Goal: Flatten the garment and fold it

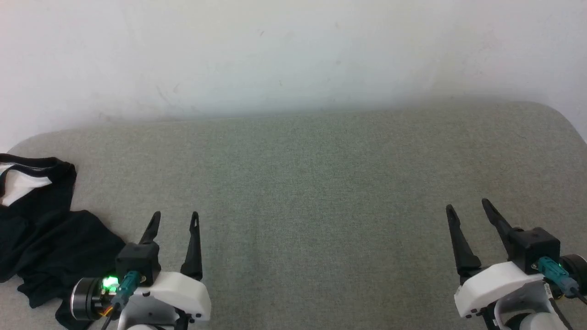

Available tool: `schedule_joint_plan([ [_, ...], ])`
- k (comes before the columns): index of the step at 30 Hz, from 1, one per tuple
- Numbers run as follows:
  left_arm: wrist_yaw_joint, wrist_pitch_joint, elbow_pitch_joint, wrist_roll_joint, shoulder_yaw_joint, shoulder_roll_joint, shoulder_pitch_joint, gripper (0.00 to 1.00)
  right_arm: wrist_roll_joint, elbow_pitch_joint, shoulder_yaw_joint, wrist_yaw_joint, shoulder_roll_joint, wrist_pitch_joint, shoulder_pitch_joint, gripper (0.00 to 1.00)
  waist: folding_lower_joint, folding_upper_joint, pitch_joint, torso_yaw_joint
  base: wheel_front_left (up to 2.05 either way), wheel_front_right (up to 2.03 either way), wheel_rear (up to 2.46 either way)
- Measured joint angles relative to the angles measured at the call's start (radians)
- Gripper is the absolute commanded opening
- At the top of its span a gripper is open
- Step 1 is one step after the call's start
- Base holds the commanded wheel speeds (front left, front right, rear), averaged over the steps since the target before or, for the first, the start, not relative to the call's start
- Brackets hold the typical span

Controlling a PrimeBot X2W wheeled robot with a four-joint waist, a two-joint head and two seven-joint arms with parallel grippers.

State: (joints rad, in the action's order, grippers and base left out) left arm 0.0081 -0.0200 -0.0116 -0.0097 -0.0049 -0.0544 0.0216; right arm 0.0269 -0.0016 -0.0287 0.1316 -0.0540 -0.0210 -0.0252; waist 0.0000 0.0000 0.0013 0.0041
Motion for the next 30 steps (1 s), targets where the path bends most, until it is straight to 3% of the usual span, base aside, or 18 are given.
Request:
schedule_joint_plan([
  [30,0.001,-0.061,-0.035,-0.053,-0.001,0.000,0.046,1.00,0.019,-0.002,-0.041,0.000,0.000,-0.063,-0.023,1.00,0.0001,0.0000,0.012,0.087,0.00,0.00,0.00],
])
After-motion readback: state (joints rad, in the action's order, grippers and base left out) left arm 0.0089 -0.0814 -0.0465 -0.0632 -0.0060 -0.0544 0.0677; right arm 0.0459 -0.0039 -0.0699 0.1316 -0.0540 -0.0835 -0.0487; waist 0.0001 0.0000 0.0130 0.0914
